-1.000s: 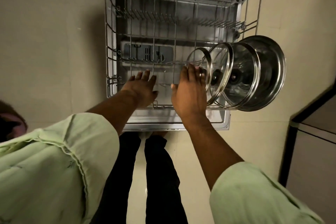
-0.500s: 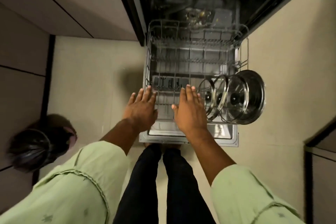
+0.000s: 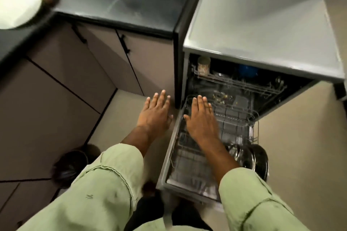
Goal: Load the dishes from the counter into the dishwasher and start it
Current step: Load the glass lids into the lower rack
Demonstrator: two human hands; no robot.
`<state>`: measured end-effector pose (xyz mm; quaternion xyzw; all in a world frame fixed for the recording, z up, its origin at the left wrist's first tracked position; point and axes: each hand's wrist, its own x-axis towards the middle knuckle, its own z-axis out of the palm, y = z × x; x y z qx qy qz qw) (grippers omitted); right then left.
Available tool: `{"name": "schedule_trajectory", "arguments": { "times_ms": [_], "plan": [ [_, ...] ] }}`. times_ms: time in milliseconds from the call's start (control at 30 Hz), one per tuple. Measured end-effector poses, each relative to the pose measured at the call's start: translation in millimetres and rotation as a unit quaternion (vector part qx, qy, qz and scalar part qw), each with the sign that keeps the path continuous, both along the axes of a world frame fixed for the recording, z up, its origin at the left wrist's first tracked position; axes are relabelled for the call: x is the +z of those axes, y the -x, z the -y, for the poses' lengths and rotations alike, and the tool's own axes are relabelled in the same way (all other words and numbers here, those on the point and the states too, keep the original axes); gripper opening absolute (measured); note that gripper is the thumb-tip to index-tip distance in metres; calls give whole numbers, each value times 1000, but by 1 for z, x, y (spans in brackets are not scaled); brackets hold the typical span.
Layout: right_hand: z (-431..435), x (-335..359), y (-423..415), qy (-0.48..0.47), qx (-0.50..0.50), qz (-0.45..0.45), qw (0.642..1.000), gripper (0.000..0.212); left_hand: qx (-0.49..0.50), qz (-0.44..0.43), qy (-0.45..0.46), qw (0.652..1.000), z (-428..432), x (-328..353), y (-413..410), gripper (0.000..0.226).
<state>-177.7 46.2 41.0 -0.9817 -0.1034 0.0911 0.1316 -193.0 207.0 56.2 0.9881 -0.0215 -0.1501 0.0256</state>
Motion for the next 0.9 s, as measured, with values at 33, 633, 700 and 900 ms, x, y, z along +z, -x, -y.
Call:
{"name": "schedule_trajectory", "arguments": {
  "times_ms": [33, 633, 700, 900],
  "plan": [
    [-10, 13, -8, -4, 10, 22, 1000, 72, 10, 22, -2, 1000, -9, 14, -4, 68],
    [-304, 211, -104, -30, 109, 263, 958, 77, 133, 222, -12, 966, -324, 165, -52, 71],
    [-338, 218, -110, -31, 112, 265, 957, 77, 128, 232, -16, 964, -354, 171, -58, 72],
    [-410, 218, -122, -33, 122, 262, 957, 77, 123, 243, -8, 962, -420, 173, -78, 72]
  ]
}}
